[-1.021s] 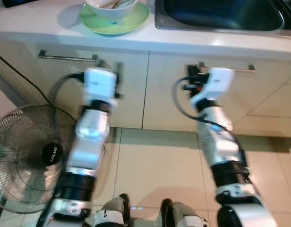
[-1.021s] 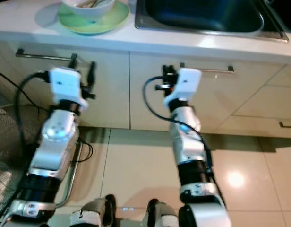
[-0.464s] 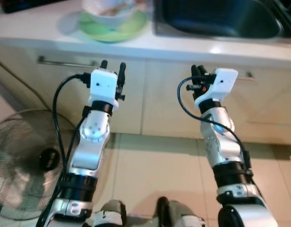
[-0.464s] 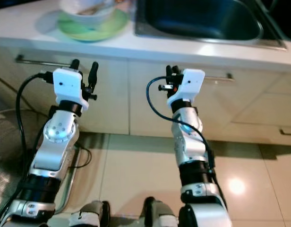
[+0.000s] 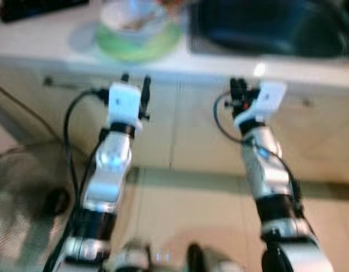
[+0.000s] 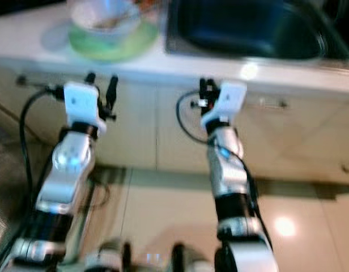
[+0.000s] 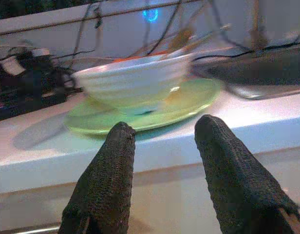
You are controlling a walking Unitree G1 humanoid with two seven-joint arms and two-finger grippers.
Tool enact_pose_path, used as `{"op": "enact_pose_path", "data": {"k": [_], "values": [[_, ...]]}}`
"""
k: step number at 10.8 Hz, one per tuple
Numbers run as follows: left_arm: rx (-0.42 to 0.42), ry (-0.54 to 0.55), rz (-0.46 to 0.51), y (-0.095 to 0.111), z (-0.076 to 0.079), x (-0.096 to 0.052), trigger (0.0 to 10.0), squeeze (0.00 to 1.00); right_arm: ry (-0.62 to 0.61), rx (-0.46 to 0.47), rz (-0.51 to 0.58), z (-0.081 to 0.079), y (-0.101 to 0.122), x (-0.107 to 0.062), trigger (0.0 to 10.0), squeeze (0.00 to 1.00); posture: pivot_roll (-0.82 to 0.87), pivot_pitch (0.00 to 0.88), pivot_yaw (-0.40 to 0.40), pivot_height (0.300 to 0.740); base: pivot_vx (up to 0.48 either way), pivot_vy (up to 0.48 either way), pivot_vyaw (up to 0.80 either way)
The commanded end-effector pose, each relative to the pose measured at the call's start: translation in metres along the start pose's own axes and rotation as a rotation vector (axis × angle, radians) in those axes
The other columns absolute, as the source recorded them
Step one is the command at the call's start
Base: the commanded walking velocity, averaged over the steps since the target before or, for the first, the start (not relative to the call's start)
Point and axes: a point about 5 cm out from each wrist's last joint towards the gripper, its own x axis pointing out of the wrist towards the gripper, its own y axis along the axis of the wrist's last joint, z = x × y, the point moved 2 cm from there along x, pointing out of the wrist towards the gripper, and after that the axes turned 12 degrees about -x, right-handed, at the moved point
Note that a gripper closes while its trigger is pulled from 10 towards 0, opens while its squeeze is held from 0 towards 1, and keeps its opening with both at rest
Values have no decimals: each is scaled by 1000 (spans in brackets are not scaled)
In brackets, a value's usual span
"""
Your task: Kitchen organization
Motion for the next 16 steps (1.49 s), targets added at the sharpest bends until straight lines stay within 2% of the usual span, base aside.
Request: {"op": "enact_pose_path", "data": {"k": [1, 12, 15, 16], "values": [[2, 12, 4, 1, -4, -2, 10000, 0, 18, 11, 2, -7, 0, -1, 10000, 0, 115, 226, -40, 740, 364, 0, 0], [42, -68, 46, 11, 6, -4, 10000, 0, 18, 23, 3, -8, -1, -1, 10000, 0, 122, 231, -44, 740, 365, 0, -73], [65, -117, 67, 16, 13, -6, 10000, 0, 19, 26, 1, -8, -1, -1, 10000, 0, 126, 236, -46, 740, 363, 0, 0], [60, -160, 76, 18, 21, -8, 10000, 0, 20, 26, 0, -9, -1, -1, 10000, 0, 125, 235, -45, 740, 0, 0, 0]]}}
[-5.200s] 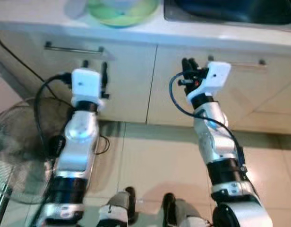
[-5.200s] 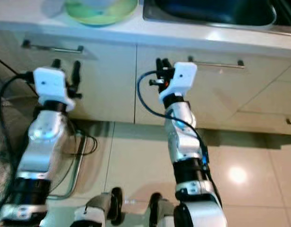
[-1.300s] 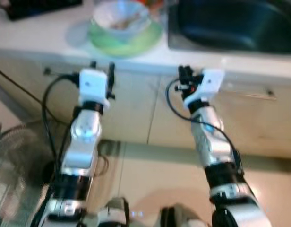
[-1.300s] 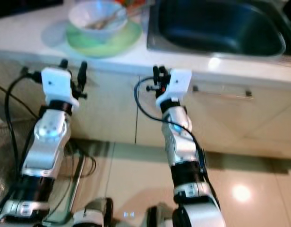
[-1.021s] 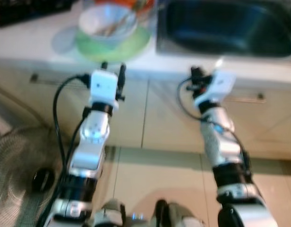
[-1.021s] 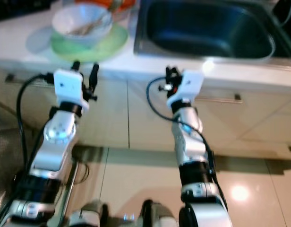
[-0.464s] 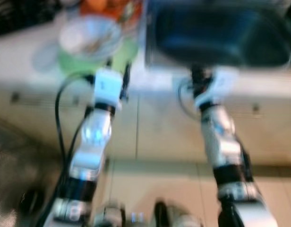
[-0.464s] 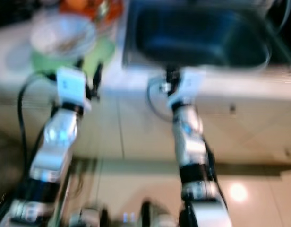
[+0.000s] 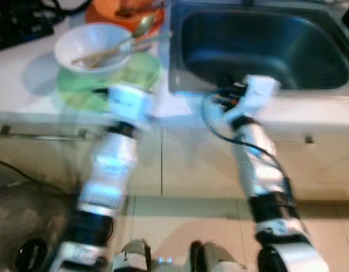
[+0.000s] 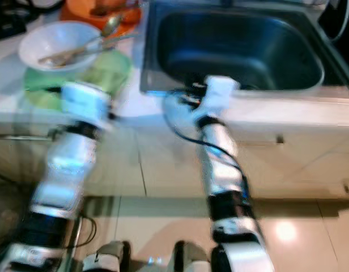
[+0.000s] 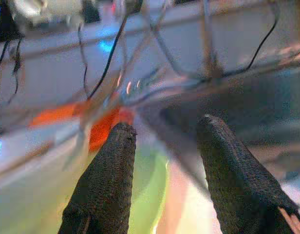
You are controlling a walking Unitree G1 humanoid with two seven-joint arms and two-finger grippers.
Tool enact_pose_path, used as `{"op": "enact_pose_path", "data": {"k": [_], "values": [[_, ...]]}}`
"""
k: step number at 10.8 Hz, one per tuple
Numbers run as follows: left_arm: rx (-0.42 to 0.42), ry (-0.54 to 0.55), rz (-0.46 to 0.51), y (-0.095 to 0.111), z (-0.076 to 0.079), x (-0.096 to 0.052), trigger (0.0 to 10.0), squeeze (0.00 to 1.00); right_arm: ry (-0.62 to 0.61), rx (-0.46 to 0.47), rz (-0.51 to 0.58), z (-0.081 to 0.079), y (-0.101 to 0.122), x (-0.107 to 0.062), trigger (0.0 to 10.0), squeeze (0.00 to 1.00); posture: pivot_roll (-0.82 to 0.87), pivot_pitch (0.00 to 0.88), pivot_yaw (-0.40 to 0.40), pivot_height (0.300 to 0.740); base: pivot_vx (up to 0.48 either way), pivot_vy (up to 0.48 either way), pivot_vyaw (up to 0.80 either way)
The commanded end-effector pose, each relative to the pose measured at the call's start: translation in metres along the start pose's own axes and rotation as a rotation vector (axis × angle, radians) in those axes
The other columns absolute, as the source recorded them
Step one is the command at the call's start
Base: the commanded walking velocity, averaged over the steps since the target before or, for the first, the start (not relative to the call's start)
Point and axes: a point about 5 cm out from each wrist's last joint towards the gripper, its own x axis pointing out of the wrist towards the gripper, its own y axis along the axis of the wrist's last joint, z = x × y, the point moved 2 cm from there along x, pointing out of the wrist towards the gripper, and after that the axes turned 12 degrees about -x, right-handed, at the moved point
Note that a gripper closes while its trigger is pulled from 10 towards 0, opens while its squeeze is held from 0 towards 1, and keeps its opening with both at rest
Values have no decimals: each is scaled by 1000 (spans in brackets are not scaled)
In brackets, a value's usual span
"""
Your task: Kitchen organization
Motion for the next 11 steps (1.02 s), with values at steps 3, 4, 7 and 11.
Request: {"op": "enact_pose_path", "data": {"k": [3, 4, 7, 11], "values": [[51, -48, 22, 7, 3, -4, 10000, 0, 12, 24, -28, -8, -7, -3, 10000, 0, 124, 228, -44, 740, 0, 0, 0], [111, -69, 57, 21, 5, 3, 10000, 0, 14, 25, -28, -8, -7, -3, 10000, 0, 128, 223, -43, 740, 0, 0, 0], [243, -78, 72, 39, 2, 22, 10000, 0, 17, 29, -29, -10, -8, -4, 10000, 0, 131, 217, -36, 740, 0, 0, 0], [374, -160, -101, 7, 2, 48, 10000, 0, 12, 30, -36, -11, -10, -5, 10000, 0, 130, 231, -27, 740, 0, 0, 0]]}}
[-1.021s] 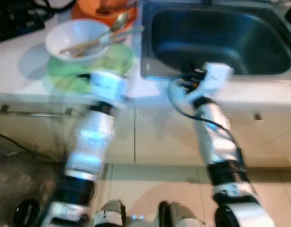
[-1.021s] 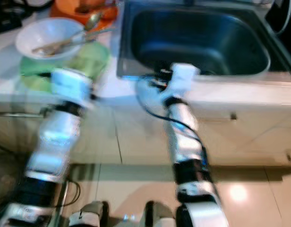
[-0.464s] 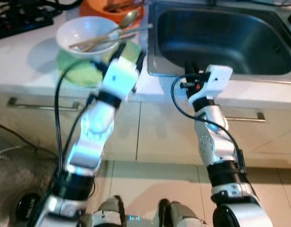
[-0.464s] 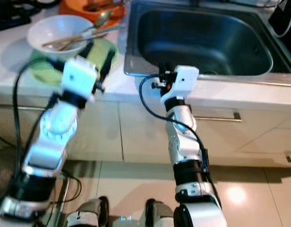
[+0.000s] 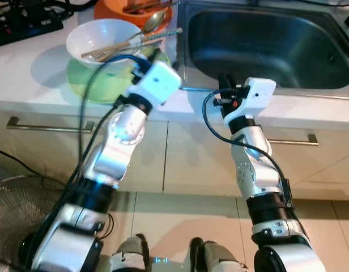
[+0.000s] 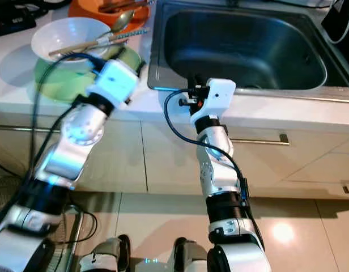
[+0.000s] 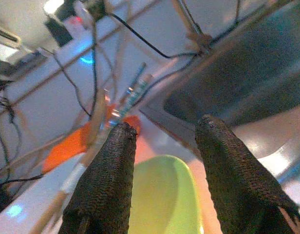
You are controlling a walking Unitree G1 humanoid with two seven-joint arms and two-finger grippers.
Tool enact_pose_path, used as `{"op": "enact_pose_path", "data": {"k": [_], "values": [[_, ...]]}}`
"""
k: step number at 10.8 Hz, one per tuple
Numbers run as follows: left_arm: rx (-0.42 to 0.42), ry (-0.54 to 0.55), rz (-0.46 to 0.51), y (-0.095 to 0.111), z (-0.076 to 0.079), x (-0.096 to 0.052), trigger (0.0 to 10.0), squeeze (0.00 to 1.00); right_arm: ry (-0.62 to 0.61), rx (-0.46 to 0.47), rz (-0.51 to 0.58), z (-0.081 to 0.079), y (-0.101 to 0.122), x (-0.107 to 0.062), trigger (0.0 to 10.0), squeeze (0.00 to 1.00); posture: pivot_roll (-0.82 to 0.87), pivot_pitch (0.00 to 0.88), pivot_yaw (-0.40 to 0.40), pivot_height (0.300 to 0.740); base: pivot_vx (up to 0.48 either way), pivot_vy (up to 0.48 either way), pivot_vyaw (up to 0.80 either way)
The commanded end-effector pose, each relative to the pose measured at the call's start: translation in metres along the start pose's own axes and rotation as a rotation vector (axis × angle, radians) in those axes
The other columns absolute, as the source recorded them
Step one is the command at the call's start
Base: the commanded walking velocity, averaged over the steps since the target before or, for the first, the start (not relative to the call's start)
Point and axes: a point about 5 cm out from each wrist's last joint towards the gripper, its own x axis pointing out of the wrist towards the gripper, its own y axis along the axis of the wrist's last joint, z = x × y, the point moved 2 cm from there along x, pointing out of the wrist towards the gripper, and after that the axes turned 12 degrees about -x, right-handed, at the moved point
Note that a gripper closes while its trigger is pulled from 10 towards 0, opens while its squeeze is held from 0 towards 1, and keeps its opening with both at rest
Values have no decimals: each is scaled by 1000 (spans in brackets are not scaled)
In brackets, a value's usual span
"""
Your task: Kitchen organization
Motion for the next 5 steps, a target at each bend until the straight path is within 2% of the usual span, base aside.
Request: {"op": "enact_pose_path", "data": {"k": [1, 2, 4, 5], "values": [[44, -39, -4, 1, 5, 6, 10000, 0, -18, 9, -59, 3, -13, -7, 10000, 0, 130, 233, -25, 740, 0, 0, 0], [87, -22, 21, 7, 1, 15, 10000, 0, -23, 9, -56, 4, -13, -8, 10000, 0, 121, 235, -19, 740, 0, 0, 0], [94, -28, 66, 17, 1, 19, 10000, 0, -31, 7, -54, 6, -12, -8, 10000, 0, 116, 237, -18, 740, 0, 0, 0], [127, -38, 87, 22, 0, 19, 10000, 0, -35, 7, -57, 7, -13, -9, 10000, 0, 121, 240, -19, 740, 0, 0, 0]]}}
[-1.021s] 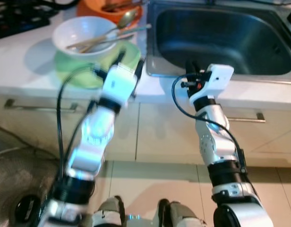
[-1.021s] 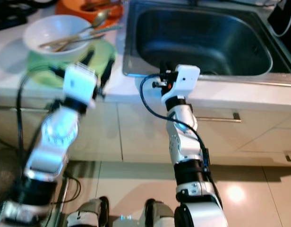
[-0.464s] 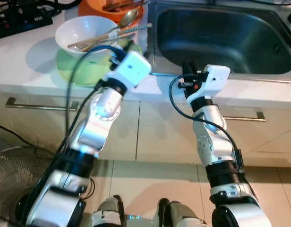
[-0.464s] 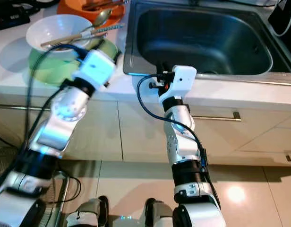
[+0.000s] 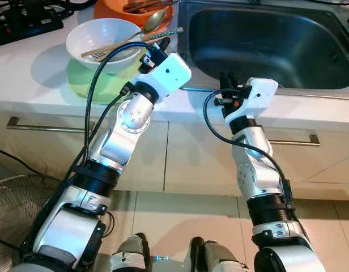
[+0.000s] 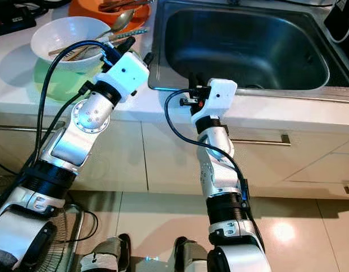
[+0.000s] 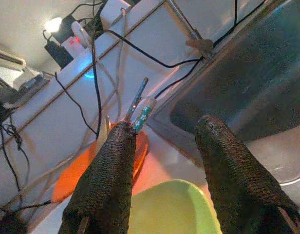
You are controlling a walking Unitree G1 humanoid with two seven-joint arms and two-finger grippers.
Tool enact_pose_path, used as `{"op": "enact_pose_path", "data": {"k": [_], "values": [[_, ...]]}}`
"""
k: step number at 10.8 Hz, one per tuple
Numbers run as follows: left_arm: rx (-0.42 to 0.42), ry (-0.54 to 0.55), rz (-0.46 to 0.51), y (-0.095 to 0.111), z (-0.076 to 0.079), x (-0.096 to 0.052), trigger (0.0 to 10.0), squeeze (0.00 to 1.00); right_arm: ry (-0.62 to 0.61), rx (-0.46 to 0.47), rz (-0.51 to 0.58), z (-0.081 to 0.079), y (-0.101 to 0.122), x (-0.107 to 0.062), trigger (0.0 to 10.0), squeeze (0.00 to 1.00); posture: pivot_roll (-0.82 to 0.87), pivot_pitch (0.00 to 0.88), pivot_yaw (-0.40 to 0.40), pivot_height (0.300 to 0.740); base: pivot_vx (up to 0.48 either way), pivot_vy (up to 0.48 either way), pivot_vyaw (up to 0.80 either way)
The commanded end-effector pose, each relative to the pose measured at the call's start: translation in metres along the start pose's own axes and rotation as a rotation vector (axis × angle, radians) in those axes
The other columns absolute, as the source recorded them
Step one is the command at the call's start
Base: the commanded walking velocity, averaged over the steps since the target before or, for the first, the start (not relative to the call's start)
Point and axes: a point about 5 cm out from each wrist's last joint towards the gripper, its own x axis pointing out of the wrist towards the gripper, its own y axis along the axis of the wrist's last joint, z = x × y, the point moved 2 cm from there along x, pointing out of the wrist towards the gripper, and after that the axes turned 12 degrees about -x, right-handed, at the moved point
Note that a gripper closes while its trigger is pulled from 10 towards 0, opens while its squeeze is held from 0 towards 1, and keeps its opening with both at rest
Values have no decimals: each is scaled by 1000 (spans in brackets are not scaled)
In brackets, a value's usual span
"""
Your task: Kitchen organization
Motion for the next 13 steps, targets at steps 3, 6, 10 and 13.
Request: {"op": "enact_pose_path", "data": {"k": [3, 6, 10, 13], "values": [[78, -9, 40, 12, -3, 8, 10000, 0, -19, 14, -75, 2, -17, -8, 10000, 0, 126, 239, -18, 740, 0, 0, 0], [138, 15, -68, -8, -9, 16, 10000, 0, -23, 10, -77, 5, -17, -8, 10000, 0, 117, 238, -18, 740, 0, 0, 0], [192, 30, -121, -17, -12, 23, 0, 0, -23, 7, -77, 5, -16, -9, 10000, 0, 112, 237, -17, 740, 0, 0, 0], [202, 120, -77, -7, -28, 26, 0, 0, -24, 7, -78, 5, -17, -8, 10000, 0, 119, 234, -22, 740, 0, 0, 0]]}}
